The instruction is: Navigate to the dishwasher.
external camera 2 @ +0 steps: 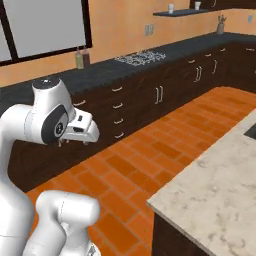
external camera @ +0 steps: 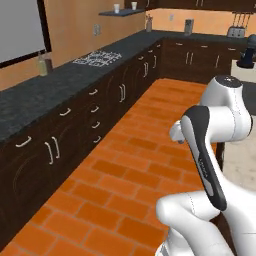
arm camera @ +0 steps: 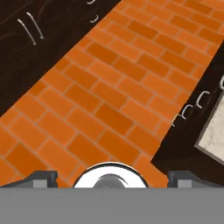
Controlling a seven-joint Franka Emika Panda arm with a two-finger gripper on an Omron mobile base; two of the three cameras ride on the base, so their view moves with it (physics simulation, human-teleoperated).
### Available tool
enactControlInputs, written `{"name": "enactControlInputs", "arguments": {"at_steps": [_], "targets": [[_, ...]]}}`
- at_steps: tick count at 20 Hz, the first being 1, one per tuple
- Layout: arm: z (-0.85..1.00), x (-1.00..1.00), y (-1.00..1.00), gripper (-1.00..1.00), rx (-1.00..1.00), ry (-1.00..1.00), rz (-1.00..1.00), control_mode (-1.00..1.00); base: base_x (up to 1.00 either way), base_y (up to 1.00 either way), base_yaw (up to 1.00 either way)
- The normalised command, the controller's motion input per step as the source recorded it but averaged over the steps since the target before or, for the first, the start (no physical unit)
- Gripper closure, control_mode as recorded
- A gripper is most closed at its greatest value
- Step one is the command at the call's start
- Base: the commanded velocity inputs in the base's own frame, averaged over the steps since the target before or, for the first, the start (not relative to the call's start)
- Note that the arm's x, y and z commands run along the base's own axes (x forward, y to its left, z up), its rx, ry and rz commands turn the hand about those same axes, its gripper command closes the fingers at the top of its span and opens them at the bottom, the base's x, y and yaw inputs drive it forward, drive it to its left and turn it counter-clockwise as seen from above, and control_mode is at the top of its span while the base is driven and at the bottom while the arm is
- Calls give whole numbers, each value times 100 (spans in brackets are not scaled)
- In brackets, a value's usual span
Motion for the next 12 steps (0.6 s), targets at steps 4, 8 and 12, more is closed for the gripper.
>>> {"name": "enactControlInputs", "arguments": {"at_steps": [4,8,12], "targets": [[0,0,0,-100,0,0,0,100,87,72,-48],[0,0,0,-100,0,0,0,100,79,47,-46],[0,0,0,-100,0,0,0,100,81,14,-45]]}}
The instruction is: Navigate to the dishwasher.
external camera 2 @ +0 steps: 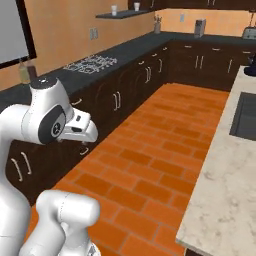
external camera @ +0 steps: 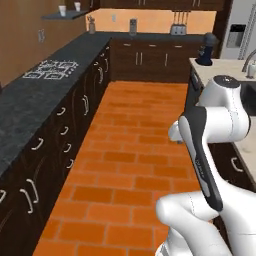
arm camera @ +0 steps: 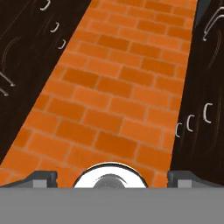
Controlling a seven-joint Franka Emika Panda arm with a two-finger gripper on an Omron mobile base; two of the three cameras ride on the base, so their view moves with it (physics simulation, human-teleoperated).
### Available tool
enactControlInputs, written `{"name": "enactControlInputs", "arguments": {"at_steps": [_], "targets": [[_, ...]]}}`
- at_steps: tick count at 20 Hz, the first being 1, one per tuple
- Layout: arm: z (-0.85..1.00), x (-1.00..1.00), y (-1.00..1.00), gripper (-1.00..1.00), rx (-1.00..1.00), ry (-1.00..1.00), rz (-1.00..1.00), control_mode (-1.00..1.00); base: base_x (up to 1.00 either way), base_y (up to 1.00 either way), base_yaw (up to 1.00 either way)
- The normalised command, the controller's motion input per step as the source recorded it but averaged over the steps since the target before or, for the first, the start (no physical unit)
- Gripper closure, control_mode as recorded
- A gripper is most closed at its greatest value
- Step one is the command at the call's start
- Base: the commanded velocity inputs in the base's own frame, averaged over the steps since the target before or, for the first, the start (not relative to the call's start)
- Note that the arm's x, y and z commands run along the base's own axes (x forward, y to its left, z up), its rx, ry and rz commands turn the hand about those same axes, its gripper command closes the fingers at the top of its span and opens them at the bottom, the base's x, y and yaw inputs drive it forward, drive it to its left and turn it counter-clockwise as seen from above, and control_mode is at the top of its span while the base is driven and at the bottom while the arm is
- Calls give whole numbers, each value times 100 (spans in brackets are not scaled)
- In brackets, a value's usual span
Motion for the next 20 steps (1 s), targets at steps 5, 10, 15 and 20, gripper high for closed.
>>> {"name": "enactControlInputs", "arguments": {"at_steps": [5,10,15,20], "targets": [[0,0,0,-100,0,0,0,100,74,0,-43],[0,0,0,-100,0,0,0,100,89,15,-43],[0,0,0,-100,0,0,0,100,100,39,-39],[0,0,0,-100,0,0,0,100,100,57,-37]]}}
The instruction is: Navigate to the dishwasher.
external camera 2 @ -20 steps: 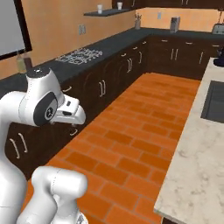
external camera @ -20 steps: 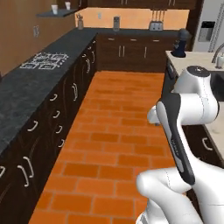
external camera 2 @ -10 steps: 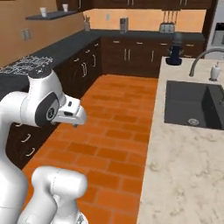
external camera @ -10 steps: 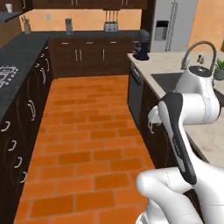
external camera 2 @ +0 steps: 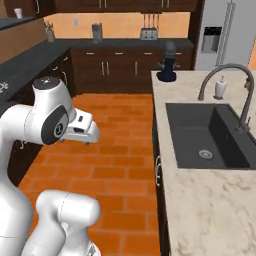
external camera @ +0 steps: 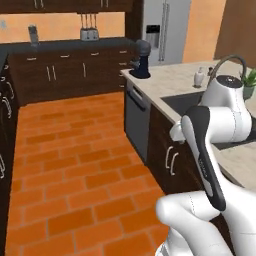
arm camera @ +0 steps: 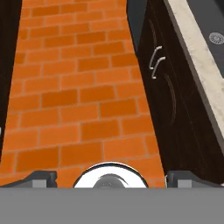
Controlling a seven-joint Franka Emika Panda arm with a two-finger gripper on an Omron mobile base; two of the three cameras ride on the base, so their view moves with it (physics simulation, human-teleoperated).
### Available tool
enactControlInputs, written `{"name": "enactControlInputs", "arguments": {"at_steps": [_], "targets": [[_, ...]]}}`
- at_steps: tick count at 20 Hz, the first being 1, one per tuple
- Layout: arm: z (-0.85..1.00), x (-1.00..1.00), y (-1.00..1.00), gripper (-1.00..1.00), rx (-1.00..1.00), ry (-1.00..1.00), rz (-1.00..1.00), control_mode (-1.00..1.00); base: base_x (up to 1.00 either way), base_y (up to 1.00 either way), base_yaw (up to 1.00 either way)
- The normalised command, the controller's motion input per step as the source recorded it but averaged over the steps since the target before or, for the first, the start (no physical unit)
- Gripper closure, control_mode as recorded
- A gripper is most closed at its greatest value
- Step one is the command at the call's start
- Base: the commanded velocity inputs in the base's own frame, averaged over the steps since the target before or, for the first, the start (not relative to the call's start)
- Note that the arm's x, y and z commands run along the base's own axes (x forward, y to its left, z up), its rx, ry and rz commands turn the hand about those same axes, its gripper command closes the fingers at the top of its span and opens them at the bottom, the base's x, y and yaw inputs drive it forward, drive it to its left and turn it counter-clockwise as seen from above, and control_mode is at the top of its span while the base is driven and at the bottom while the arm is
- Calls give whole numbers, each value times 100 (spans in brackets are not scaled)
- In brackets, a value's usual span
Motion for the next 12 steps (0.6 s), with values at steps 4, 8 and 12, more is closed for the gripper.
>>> {"name": "enactControlInputs", "arguments": {"at_steps": [4,8,12], "targets": [[0,0,0,-100,0,0,0,100,100,58,-45],[0,0,0,-100,0,0,0,100,100,59,-46],[0,0,0,-100,0,0,0,100,100,66,-44]]}}
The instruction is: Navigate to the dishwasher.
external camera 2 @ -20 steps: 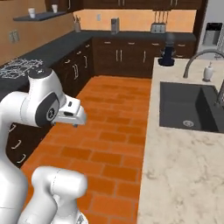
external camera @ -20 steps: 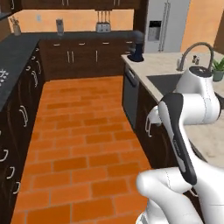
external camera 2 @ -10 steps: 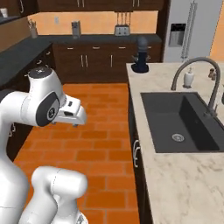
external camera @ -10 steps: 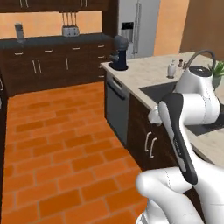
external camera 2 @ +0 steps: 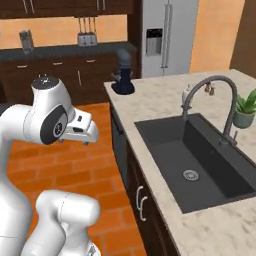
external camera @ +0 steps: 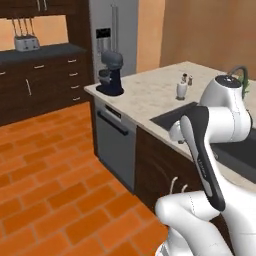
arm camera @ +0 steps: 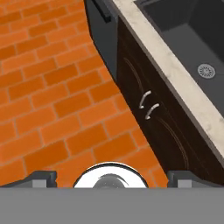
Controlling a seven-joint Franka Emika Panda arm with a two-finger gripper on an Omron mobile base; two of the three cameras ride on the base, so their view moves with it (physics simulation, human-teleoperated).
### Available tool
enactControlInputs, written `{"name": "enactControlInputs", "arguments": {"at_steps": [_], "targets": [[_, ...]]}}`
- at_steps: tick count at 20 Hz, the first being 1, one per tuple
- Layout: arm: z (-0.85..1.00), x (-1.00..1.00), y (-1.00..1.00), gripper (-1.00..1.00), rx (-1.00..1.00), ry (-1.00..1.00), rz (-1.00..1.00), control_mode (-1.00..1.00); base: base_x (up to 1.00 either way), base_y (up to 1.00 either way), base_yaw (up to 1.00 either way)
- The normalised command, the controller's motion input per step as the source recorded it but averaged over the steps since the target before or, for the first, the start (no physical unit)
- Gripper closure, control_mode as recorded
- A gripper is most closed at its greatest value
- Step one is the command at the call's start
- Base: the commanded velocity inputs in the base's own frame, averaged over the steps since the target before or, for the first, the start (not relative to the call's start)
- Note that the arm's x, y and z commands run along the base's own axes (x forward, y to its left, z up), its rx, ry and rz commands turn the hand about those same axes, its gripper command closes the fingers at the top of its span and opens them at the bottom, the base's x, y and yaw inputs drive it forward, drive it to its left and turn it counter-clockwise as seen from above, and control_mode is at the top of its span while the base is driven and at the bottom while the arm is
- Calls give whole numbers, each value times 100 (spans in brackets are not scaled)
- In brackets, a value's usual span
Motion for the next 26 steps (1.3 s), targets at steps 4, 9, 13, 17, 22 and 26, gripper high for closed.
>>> {"name": "enactControlInputs", "arguments": {"at_steps": [4,9,13,17,22,26], "targets": [[0,0,0,-100,0,0,0,100,100,77,-45],[0,0,0,-100,0,0,0,100,97,94,-48],[0,0,0,-100,0,0,0,100,81,100,-47],[0,0,0,-100,0,0,0,100,73,100,-47],[0,0,0,-100,0,0,0,100,63,100,-47],[0,0,0,-100,0,0,0,100,48,91,-45]]}}
